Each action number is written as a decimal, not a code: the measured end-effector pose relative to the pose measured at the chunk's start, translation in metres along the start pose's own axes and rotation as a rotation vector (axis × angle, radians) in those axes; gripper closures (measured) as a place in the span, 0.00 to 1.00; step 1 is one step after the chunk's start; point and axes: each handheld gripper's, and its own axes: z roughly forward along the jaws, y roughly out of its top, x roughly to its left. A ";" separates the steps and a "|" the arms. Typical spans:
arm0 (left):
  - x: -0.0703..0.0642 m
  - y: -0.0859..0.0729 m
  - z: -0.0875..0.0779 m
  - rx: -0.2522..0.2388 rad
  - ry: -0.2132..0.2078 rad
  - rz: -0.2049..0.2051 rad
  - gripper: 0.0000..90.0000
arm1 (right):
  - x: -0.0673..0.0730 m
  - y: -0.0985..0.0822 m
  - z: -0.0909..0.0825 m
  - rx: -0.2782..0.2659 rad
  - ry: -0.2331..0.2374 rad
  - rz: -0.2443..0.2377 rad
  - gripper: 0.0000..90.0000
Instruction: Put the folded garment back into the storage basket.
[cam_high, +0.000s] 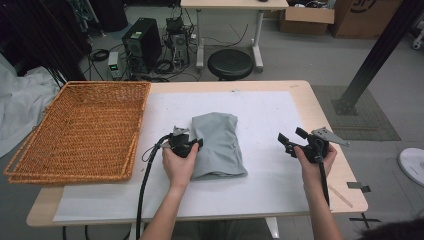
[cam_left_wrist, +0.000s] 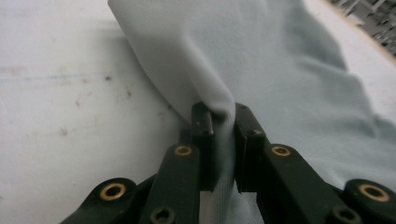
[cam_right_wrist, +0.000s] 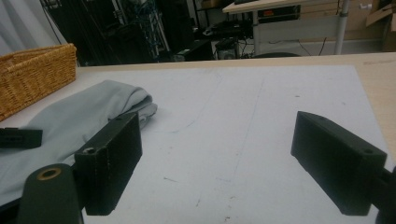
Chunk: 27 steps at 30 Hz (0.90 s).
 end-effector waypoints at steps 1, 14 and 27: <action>0.000 0.002 -0.002 -0.006 -0.011 0.008 0.91 | 0.000 0.000 0.000 0.000 0.000 0.000 0.18; -0.007 0.024 -0.018 -0.069 -0.102 0.030 0.91 | 0.006 0.008 -0.005 -0.019 0.006 -0.003 0.18; -0.007 0.059 -0.050 -0.128 -0.150 0.060 0.92 | 0.018 0.018 -0.007 -0.037 0.012 -0.013 0.18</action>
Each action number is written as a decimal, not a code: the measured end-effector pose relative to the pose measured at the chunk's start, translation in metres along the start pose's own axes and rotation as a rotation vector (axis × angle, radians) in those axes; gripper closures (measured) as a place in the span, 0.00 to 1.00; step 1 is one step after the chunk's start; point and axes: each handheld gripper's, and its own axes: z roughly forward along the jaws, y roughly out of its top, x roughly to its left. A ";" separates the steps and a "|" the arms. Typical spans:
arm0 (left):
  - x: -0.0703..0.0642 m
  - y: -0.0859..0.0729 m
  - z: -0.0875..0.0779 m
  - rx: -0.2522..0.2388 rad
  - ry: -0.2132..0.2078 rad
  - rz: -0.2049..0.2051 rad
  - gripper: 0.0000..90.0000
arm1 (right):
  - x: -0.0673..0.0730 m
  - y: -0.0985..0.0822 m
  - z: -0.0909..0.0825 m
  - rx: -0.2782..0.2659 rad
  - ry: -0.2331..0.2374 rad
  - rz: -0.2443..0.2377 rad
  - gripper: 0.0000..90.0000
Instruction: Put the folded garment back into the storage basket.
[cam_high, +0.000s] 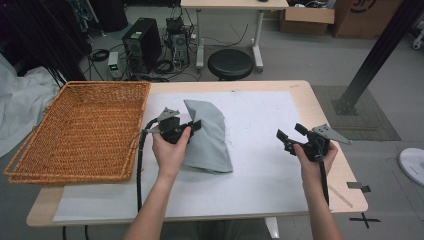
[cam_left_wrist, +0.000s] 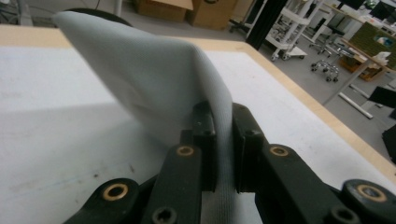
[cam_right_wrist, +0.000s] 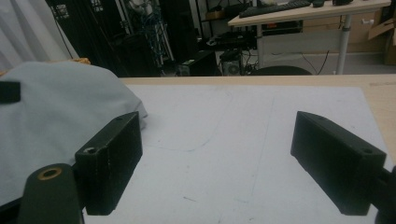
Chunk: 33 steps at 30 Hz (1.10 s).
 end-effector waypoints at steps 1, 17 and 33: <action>0.000 0.004 -0.004 -0.003 0.003 0.010 0.92 | 0.001 0.001 0.000 0.001 0.000 -0.001 0.18; 0.036 0.074 -0.087 -0.032 0.009 0.081 0.92 | 0.023 0.012 0.013 -0.003 0.013 -0.015 0.19; 0.130 0.110 -0.179 -0.095 0.105 0.001 0.92 | 0.034 0.018 0.025 0.011 0.000 -0.032 0.19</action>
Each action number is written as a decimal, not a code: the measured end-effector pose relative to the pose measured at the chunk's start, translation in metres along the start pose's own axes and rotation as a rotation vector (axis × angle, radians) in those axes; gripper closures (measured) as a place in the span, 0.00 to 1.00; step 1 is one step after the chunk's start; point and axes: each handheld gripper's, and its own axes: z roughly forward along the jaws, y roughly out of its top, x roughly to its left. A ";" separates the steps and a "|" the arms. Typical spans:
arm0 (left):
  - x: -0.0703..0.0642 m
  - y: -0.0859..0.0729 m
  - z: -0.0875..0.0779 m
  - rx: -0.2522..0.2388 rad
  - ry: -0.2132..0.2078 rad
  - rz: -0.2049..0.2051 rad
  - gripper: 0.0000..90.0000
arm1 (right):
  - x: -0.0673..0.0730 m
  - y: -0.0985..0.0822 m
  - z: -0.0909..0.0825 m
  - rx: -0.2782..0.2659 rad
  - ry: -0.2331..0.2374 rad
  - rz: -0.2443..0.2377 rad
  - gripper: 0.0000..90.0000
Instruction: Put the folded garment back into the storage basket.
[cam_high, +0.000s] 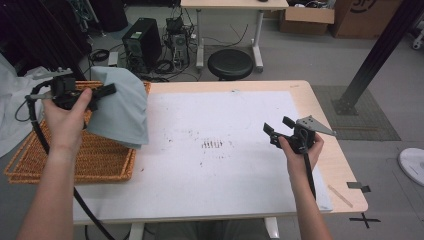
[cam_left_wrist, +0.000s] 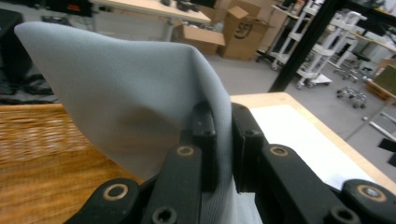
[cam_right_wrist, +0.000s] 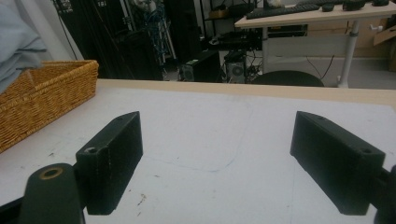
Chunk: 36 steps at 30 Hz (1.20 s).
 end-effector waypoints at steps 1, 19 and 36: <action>0.007 0.000 -0.004 0.001 0.005 -0.005 0.92 | 0.001 0.000 0.001 0.002 -0.001 0.001 0.19; 0.098 -0.078 -0.009 0.038 0.326 0.006 0.67 | 0.007 -0.001 0.004 0.026 -0.008 -0.027 0.19; 0.002 -0.066 0.006 -0.143 0.401 0.217 0.14 | 0.008 0.001 0.005 0.030 0.002 -0.044 0.18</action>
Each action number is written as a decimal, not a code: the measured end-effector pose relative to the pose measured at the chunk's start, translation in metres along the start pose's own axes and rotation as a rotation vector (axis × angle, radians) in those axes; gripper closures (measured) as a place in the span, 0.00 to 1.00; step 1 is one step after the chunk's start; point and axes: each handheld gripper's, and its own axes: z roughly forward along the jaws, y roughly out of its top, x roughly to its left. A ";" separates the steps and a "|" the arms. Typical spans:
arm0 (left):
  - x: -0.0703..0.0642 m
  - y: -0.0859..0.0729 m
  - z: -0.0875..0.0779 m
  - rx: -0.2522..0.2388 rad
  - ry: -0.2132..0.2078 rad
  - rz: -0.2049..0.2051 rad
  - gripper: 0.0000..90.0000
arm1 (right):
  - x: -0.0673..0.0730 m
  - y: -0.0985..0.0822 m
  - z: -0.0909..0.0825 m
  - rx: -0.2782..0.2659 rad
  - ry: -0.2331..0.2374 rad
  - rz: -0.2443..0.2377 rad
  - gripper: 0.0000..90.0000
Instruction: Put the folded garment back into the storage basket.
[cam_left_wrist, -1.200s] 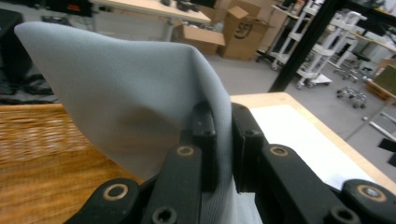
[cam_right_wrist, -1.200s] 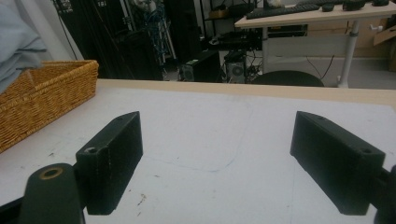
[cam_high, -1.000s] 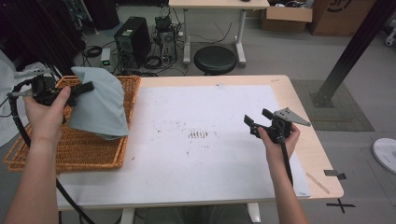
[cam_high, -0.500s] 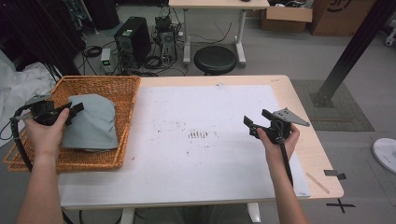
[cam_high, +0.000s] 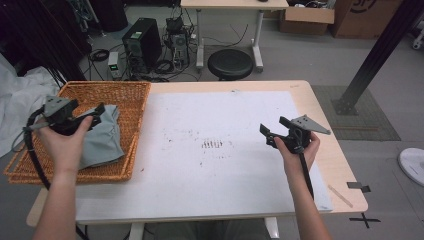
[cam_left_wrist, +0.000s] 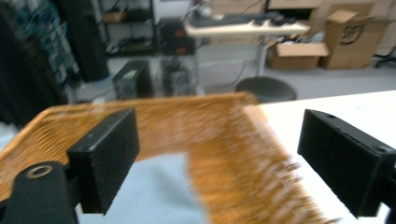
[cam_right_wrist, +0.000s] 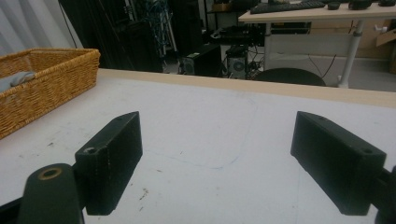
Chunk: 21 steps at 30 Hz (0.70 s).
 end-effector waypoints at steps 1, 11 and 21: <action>-0.009 0.001 0.001 -0.009 -0.007 0.005 0.14 | -0.001 0.001 0.000 0.000 -0.002 -0.004 0.18; -0.114 -0.004 0.017 -0.092 -0.055 0.032 0.09 | -0.009 0.004 -0.006 -0.004 -0.017 -0.003 0.18; -0.169 -0.032 0.037 -0.071 -0.085 -0.007 0.09 | -0.019 -0.003 -0.011 0.002 -0.028 0.017 0.18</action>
